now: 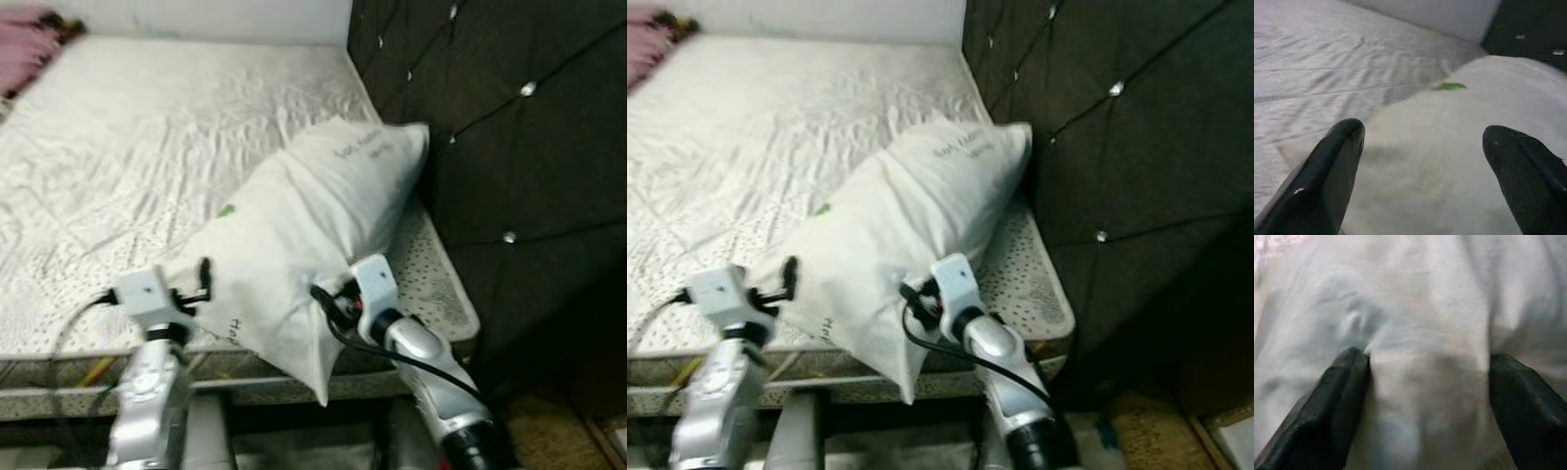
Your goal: Clean up the room
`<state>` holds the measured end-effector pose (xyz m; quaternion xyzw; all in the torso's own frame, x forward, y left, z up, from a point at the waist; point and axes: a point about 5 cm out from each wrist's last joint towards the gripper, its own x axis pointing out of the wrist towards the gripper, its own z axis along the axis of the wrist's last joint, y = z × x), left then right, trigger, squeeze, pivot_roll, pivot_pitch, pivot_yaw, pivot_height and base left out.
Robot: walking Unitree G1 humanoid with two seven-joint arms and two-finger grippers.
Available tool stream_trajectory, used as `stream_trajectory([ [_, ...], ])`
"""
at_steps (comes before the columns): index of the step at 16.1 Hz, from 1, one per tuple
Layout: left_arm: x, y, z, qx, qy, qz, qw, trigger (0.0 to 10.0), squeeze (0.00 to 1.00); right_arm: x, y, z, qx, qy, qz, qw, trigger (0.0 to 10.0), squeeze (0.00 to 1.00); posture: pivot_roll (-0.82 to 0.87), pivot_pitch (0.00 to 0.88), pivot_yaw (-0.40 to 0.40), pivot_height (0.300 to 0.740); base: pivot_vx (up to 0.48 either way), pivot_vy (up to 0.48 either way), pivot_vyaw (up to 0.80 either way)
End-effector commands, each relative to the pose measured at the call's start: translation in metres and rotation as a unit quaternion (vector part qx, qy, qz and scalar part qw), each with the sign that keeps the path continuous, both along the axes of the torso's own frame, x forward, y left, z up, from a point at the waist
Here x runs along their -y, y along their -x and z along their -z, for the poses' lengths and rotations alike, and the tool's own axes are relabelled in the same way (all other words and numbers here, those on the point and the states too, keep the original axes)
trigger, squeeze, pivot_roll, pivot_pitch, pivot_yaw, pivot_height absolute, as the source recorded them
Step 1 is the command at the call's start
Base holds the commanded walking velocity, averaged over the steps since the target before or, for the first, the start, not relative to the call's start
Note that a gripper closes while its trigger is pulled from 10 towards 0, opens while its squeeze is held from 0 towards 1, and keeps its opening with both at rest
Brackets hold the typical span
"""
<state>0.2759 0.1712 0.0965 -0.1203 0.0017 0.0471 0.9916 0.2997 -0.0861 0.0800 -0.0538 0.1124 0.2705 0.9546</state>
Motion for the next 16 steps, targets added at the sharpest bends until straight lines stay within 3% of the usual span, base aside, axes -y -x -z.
stream_trajectory([
  [1,0.003,-0.003,-0.006,0.008,-0.008,0.007,1.0,10.0,0.0,0.002,0.003,0.007,-0.013,0.016,-0.005,1.0,10.0,0.0,0.02,0.073,-0.061,0.546,0.0,0.0,0.0],
  [4,0.003,-0.003,-0.005,0.006,-0.009,0.006,1.0,10.0,0.0,0.001,0.002,0.007,-0.018,0.001,0.002,1.0,10.0,0.0,0.02,0.073,-0.061,0.546,0.0,0.0,0.23],
  [9,0.002,-0.002,-0.003,-0.001,-0.013,0.005,1.0,10.0,0.0,0.004,0.001,0.001,-0.029,0.017,0.008,0.999,10.0,0.0,0.02,0.075,-0.06,0.546,0.0,0.0,0.0],
  [13,0.001,-0.002,-0.001,-0.005,-0.013,0.005,1.0,10.0,0.0,-0.004,0.009,0.001,-0.068,0.004,-0.036,0.997,10.0,0.0,0.02,0.076,-0.059,0.546,0.0,0.0,0.0],
  [14,0.002,-0.002,-0.001,-0.005,-0.012,0.005,1.0,10.0,0.0,-0.012,0.012,-0.001,-0.078,-0.01,-0.056,0.995,0.0,0.0,0.02,0.073,-0.062,0.546,0.0,0.0,0.0],
  [16,0.002,-0.001,-0.001,-0.006,-0.012,0.004,1.0,10.0,0.0,-0.018,0.013,-0.005,-0.09,-0.022,-0.061,0.994,0.0,0.0,0.02,0.073,-0.063,0.546,0.0,0.0,0.0],
])
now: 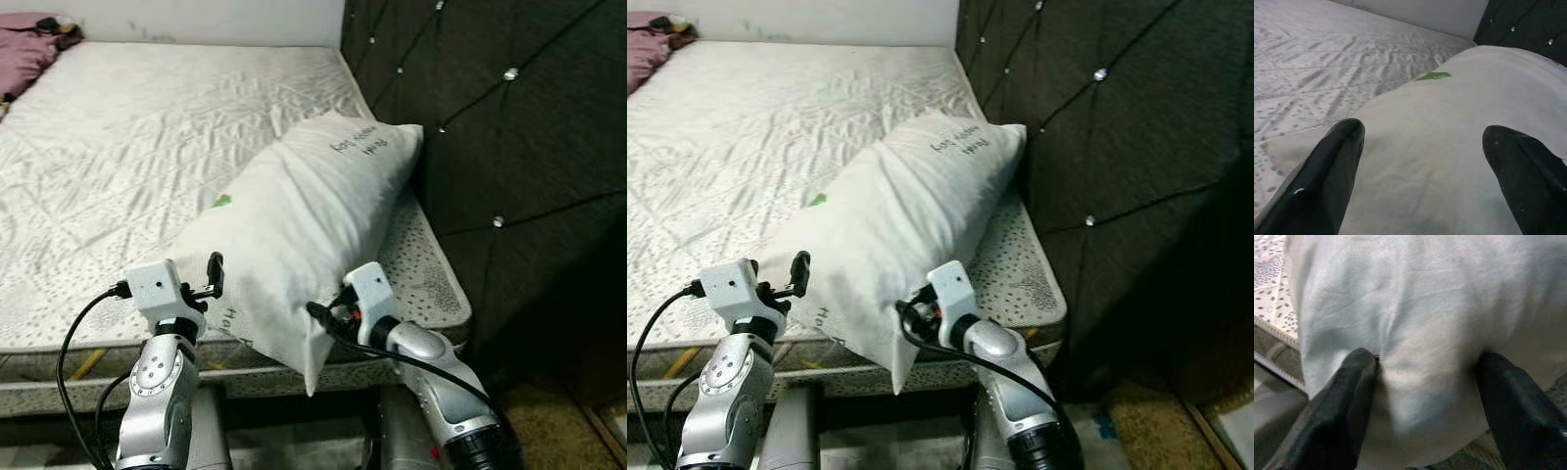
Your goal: Clean up the room
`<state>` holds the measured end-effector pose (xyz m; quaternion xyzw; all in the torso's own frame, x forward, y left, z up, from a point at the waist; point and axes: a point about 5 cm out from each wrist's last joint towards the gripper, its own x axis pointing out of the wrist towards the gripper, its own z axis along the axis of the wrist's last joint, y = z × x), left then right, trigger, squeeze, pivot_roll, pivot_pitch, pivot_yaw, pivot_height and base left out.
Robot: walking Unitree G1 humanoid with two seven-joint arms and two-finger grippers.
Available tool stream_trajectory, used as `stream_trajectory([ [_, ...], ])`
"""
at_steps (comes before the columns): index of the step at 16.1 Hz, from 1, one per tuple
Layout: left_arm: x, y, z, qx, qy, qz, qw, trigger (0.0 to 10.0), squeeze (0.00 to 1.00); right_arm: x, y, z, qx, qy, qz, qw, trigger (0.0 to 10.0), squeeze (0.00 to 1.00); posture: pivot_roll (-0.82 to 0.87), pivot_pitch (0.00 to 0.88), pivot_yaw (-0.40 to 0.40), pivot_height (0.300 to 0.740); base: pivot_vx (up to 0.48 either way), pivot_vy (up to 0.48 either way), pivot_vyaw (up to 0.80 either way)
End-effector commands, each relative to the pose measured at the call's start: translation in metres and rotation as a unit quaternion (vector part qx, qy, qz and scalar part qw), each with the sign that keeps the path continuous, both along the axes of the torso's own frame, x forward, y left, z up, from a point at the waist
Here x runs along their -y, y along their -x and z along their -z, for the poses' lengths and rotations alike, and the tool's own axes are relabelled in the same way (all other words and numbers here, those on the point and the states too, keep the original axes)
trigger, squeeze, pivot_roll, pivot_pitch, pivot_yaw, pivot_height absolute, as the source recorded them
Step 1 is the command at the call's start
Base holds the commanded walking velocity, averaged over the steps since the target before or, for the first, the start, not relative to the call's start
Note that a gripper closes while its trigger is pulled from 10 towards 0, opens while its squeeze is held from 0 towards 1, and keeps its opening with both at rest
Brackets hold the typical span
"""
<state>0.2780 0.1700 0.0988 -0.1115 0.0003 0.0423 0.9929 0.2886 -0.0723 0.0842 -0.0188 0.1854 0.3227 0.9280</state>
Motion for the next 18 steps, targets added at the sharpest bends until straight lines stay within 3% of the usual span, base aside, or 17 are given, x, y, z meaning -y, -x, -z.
stream_trajectory([
  [1,-0.001,0.002,0.001,-0.008,-0.004,-0.002,1.0,10.0,0.0,-0.005,0.003,0.0,-0.017,-0.007,-0.015,1.0,0.0,0.0,0.02,0.073,-0.064,0.546,0.0,0.0,0.0],
  [4,-0.002,0.003,0.002,-0.01,-0.003,-0.003,1.0,10.0,0.0,-0.005,0.009,0.008,-0.085,-0.019,-0.023,0.996,0.0,0.0,0.02,0.071,-0.065,0.546,0.0,0.0,0.0],
  [7,0.001,0.003,0.002,-0.009,0.001,0.0,1.0,10.0,0.0,-0.008,0.012,0.008,-0.102,-0.023,-0.032,0.994,0.0,0.0,0.02,0.07,-0.061,0.546,0.0,0.0,0.0],
  [9,0.001,0.017,0.001,-0.007,-0.016,-0.012,1.0,10.0,0.0,-0.012,0.01,0.009,-0.103,-0.031,-0.014,0.994,0.0,0.0,0.02,0.068,-0.061,0.546,0.0,0.0,0.0],
  [11,-0.01,0.036,0.009,-0.027,-0.033,-0.041,0.998,10.0,0.0,-0.013,0.006,0.01,-0.107,-0.04,0.021,0.993,0.0,0.0,0.03,0.072,-0.057,0.546,0.0,0.0,0.0],
  [12,-0.024,0.044,0.01,-0.034,-0.039,-0.071,0.996,10.0,0.0,-0.014,0.003,0.011,-0.111,-0.048,0.036,0.992,0.0,0.0,0.04,0.077,-0.059,0.546,0.0,0.0,0.0],
  [15,-0.042,0.053,0.011,-0.057,-0.059,-0.116,0.99,10.0,0.0,-0.018,-0.005,0.008,-0.106,-0.063,0.062,0.99,0.0,0.0,0.06,0.074,-0.062,0.546,0.0,0.0,0.0],
  [18,-0.045,0.055,0.016,-0.079,-0.072,-0.121,0.987,10.0,0.0,-0.024,-0.015,0.003,-0.106,-0.082,0.083,0.987,0.0,0.0,0.07,0.066,-0.057,0.546,0.0,0.0,0.0],
])
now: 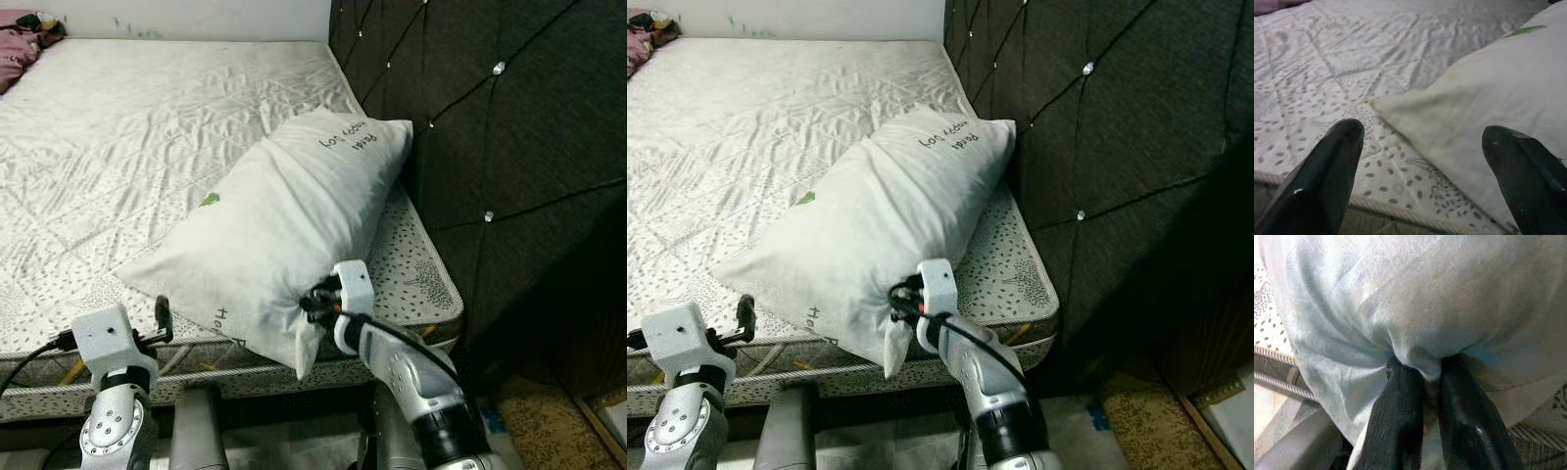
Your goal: Clean up the room
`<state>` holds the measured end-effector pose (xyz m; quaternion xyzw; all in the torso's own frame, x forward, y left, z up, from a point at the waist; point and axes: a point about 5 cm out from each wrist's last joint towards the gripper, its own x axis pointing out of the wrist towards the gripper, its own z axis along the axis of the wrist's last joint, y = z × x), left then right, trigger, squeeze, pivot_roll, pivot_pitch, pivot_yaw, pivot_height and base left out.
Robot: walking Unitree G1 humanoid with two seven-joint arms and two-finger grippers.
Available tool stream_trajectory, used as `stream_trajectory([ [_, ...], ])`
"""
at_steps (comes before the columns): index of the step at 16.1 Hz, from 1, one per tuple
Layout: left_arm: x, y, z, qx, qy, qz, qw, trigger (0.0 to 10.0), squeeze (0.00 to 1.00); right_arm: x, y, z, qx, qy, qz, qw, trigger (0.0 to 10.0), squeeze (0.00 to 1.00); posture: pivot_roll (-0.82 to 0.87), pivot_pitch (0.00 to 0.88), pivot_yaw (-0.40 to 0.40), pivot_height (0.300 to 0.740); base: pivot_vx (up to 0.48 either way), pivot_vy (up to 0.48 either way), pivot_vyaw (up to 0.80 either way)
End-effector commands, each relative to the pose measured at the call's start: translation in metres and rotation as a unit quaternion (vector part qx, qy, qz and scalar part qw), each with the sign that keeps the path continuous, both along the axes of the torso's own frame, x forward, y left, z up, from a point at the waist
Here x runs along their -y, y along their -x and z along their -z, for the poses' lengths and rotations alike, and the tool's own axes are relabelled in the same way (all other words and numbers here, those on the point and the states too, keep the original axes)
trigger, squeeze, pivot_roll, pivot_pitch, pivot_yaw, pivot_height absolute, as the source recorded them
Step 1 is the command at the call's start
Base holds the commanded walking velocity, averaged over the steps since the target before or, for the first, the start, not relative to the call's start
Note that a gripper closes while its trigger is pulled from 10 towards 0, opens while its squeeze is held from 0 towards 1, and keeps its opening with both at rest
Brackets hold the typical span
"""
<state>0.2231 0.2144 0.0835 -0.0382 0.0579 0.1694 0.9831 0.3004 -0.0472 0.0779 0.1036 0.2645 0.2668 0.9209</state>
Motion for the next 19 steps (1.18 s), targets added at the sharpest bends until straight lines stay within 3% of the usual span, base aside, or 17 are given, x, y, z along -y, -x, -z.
stream_trajectory([
  [1,0.003,-0.002,0.0,-0.004,0.005,0.004,1.0,10.0,0.0,-0.001,-0.005,-0.005,0.005,-0.007,0.017,1.0,0.0,0.0,0.07,0.064,-0.056,0.546,0.0,0.0,0.0],
  [6,0.015,-0.014,-0.002,0.0,0.025,0.024,0.999,10.0,0.0,-0.007,-0.007,-0.004,-0.002,-0.022,0.034,0.999,0.0,0.0,0.07,0.035,-0.046,0.546,0.0,0.0,0.0],
  [8,0.017,-0.018,-0.002,-0.003,0.027,0.036,0.999,10.0,0.0,0.004,-0.02,-0.011,0.029,-0.017,0.083,0.996,0.0,0.0,0.07,0.019,-0.045,0.546,0.0,0.0,0.0],
  [9,0.024,-0.02,0.0,-0.011,0.051,0.07,0.996,10.0,0.0,0.016,-0.03,-0.018,0.058,-0.001,0.112,0.992,0.0,0.0,0.07,0.019,-0.045,0.546,0.0,0.0,0.0],
  [10,0.033,-0.021,0.005,-0.031,0.063,0.106,0.992,10.0,0.0,0.035,-0.044,-0.029,0.093,0.015,0.152,0.984,0.0,0.0,0.07,0.013,-0.045,0.546,0.0,0.0,0.0],
  [11,0.041,-0.02,0.013,-0.058,0.075,0.134,0.986,10.0,0.0,0.066,-0.063,-0.047,0.141,0.036,0.203,0.968,0.0,0.0,0.07,0.013,-0.045,0.546,0.0,0.0,0.0],
  [12,0.043,-0.018,0.016,-0.069,0.084,0.144,0.984,10.0,0.0,0.079,-0.071,-0.055,0.149,0.038,0.223,0.963,0.0,0.0,0.07,0.013,-0.045,0.546,0.0,0.0,0.0],
  [15,0.05,-0.015,0.019,-0.081,0.085,0.174,0.978,10.0,0.0,0.11,-0.088,-0.081,0.189,0.052,0.268,0.943,0.0,0.0,0.06,0.014,-0.044,0.546,0.0,0.0,0.0],
  [17,0.051,-0.016,0.019,-0.086,0.086,0.184,0.975,10.0,0.0,0.122,-0.095,-0.094,0.214,0.063,0.287,0.931,0.0,0.0,0.06,0.014,-0.044,0.546,0.0,0.0,0.0],
  [19,0.062,-0.013,0.02,-0.102,0.105,0.24,0.96,10.0,0.0,0.14,-0.101,-0.111,0.244,0.081,0.314,0.914,0.0,0.0,0.06,0.015,-0.044,0.546,0.0,0.0,0.0],
])
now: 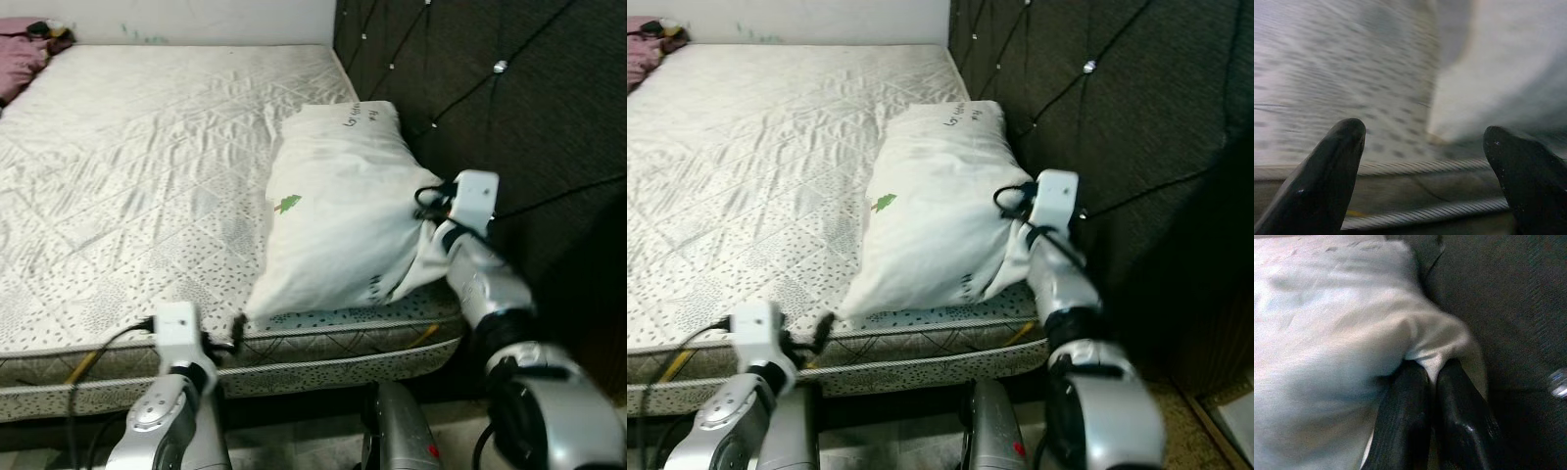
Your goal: Clean up the room
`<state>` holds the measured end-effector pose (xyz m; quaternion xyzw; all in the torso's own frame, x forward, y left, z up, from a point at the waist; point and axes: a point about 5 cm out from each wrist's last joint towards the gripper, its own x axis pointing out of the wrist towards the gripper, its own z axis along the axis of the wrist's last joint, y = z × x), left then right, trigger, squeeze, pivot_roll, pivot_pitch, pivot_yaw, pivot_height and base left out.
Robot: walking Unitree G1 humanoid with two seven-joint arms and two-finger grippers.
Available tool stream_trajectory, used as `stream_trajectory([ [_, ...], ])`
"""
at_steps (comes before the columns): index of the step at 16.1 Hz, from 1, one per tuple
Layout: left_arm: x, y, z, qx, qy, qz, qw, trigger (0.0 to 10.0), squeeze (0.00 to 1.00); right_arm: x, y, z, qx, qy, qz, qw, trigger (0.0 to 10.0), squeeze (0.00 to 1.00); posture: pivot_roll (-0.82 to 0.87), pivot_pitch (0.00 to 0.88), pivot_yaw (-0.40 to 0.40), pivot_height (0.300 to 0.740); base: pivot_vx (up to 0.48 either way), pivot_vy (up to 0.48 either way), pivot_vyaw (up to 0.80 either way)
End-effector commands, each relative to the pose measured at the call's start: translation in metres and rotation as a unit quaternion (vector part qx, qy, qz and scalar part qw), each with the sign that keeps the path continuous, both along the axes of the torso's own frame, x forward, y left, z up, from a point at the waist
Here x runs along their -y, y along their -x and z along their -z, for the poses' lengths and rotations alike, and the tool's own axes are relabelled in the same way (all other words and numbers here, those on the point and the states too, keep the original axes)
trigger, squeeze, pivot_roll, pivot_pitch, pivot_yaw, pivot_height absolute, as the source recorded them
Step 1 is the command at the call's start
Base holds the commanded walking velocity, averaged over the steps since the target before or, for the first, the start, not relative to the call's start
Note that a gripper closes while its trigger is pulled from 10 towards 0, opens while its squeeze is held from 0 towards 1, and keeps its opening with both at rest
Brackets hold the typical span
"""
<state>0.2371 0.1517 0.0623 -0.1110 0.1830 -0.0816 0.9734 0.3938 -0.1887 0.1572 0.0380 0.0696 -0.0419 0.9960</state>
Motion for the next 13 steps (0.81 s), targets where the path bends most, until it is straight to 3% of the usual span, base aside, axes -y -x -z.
stream_trajectory([
  [1,0.006,0.003,-0.003,0.001,0.014,0.035,0.999,10.0,0.0,0.008,-0.009,-0.037,0.07,0.004,0.017,0.997,0.0,0.0,0.06,0.015,-0.044,0.546,0.0,0.0,0.0],
  [2,0.009,0.002,-0.009,0.016,0.024,0.062,0.998,10.0,0.0,0.019,-0.009,-0.041,0.075,0.005,0.031,0.997,0.0,0.0,0.06,0.018,-0.043,0.546,0.0,0.0,0.0],
  [4,0.008,-0.004,-0.015,0.037,0.018,0.061,0.997,10.0,0.0,0.02,-0.006,-0.034,0.073,0.009,0.027,0.997,0.0,0.0,0.06,0.018,-0.043,0.546,0.0,0.0,0.0],
  [7,0.007,-0.008,-0.02,0.05,0.01,0.069,0.996,10.0,0.0,0.013,0.007,0.001,0.043,0.026,0.013,0.999,0.0,0.0,0.05,0.022,-0.042,0.546,0.0,0.0,0.0],
  [8,0.007,-0.008,-0.021,0.053,0.003,0.076,0.996,10.0,0.0,0.018,0.013,0.013,0.028,0.03,0.034,0.999,0.0,0.0,0.05,0.022,-0.042,0.546,0.0,0.0,0.0],
  [10,0.01,-0.008,-0.02,0.055,-0.005,0.083,0.995,10.0,0.0,0.024,0.019,0.023,0.014,0.018,0.06,0.998,0.0,0.0,0.05,0.022,-0.037,0.546,0.0,0.0,0.0],
  [13,0.011,-0.009,-0.02,0.059,-0.013,0.086,0.994,10.0,0.0,0.021,0.034,0.044,-0.012,0.035,0.042,0.998,0.0,0.0,0.05,0.02,-0.042,0.546,0.0,0.0,0.0],
])
